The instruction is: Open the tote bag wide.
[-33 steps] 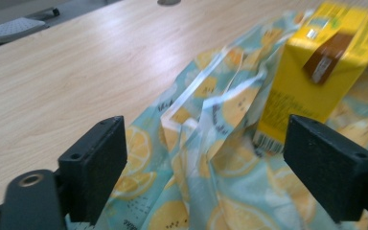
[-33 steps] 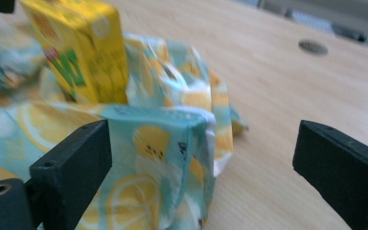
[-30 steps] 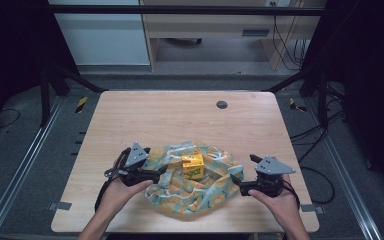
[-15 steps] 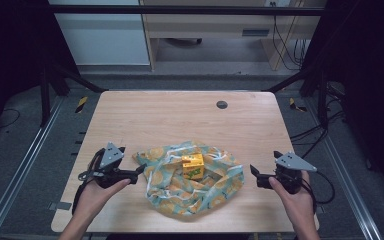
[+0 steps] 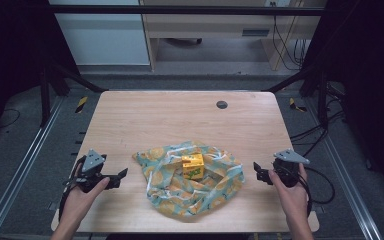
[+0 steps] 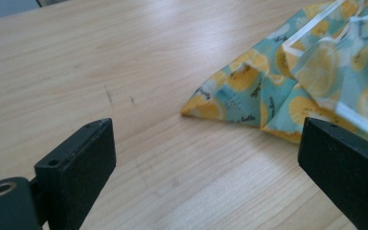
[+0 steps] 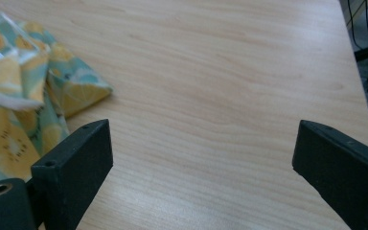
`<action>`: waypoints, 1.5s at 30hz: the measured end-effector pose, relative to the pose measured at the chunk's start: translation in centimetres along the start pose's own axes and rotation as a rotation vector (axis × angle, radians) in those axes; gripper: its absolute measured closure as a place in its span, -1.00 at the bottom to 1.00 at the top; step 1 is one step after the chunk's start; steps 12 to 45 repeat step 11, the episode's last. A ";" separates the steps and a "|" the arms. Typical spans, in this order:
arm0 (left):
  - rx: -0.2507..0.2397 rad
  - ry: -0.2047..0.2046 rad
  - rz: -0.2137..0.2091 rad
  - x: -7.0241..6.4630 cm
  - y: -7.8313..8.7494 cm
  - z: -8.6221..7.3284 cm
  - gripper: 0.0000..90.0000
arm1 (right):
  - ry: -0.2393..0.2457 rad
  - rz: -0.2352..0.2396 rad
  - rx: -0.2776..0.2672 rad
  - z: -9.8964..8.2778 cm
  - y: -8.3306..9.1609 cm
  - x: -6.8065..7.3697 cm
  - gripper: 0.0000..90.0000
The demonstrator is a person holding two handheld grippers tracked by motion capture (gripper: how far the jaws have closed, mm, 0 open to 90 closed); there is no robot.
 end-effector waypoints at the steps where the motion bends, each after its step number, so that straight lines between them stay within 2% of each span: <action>1: 0.000 0.017 0.008 0.3 0.0 -0.7 -0.88 | -0.006 0.001 0.006 -0.3 -0.2 0.0 -0.85; 4: 0.007 0.023 0.019 0.7 0.0 -1.3 -0.88 | -0.011 0.003 0.012 -1.2 -0.6 0.0 -0.85; 5: 0.012 0.054 0.023 1.0 0.1 -2.1 -0.88 | -0.012 0.005 0.009 -1.5 -0.7 0.0 -0.85; 7: 0.028 0.071 0.032 1.4 0.5 -2.5 -0.88 | -0.015 0.008 0.003 -1.9 -0.5 0.1 -0.85; 9: 0.023 0.073 0.048 1.7 0.9 -2.7 -0.88 | 0.000 0.010 -0.001 -2.1 -0.2 0.2 -0.85; 11: 0.022 0.099 0.072 2.2 1.3 -3.0 -0.87 | 0.021 -0.004 -0.003 -2.3 0.0 0.2 -0.85; 45: 0.022 0.099 0.072 2.2 1.3 -3.0 -0.87 | 0.021 -0.004 -0.003 -2.3 0.0 0.2 -0.85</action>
Point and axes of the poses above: each handheld gripper's, and its own axes: y roughly backward along the jaws, z roughly out of its top, x roughly to its left, the point moved 2 cm from there along -y, roughly forward along the jaws, and after that the axes turned 1 degree about -z, right-handed, at the moved point
